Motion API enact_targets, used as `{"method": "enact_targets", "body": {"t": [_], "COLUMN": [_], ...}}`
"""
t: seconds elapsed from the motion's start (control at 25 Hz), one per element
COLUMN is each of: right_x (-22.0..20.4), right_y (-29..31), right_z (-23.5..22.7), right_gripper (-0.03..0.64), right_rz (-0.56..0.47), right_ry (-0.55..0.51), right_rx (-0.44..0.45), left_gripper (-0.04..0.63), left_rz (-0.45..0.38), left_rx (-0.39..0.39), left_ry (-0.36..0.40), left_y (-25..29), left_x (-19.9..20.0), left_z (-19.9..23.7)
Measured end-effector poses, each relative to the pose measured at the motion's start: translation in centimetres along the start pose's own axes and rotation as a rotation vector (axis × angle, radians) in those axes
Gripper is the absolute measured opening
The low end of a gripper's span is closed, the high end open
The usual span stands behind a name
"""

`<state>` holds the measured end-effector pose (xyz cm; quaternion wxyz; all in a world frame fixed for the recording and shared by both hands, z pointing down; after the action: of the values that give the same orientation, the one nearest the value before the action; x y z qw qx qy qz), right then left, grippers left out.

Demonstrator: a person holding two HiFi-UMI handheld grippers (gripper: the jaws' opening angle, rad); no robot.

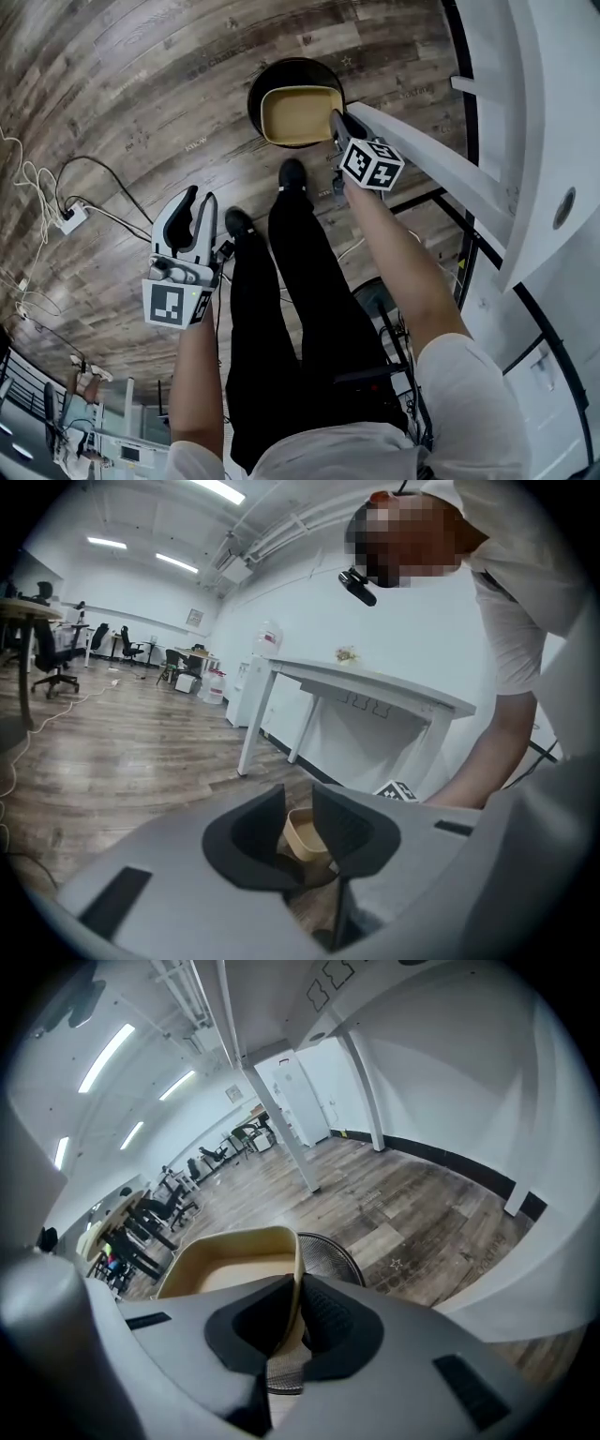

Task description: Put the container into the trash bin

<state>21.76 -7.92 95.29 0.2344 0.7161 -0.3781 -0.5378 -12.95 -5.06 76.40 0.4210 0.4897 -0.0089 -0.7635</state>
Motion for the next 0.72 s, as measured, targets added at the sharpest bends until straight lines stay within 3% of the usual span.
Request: {"method": "enact_targets", "body": {"t": [0.72], "right_x": [-3.1], "right_y": [3.7], "right_z": [-1.4], "right_gripper": [0.046], "right_rz": [0.03], "right_ry": [-0.009], "right_rx": [-0.063], "left_gripper": [0.097], "left_rz": [0.07], "left_rx": [-0.022], "left_ry": [-0.03], "left_y": [1.8], "left_x": [-3.2], "left_z": [1.5]}}
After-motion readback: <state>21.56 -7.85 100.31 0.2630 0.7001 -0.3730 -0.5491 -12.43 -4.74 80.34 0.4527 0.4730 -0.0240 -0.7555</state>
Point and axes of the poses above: the fingertips, and each gripper's own axes: y forward along the fingers, z to its left, x out of its top, the point moved 9 cm from there along -y, backward along the fingers, and after that the axes turned 13 degrees about -y, right-handed, at the moved point
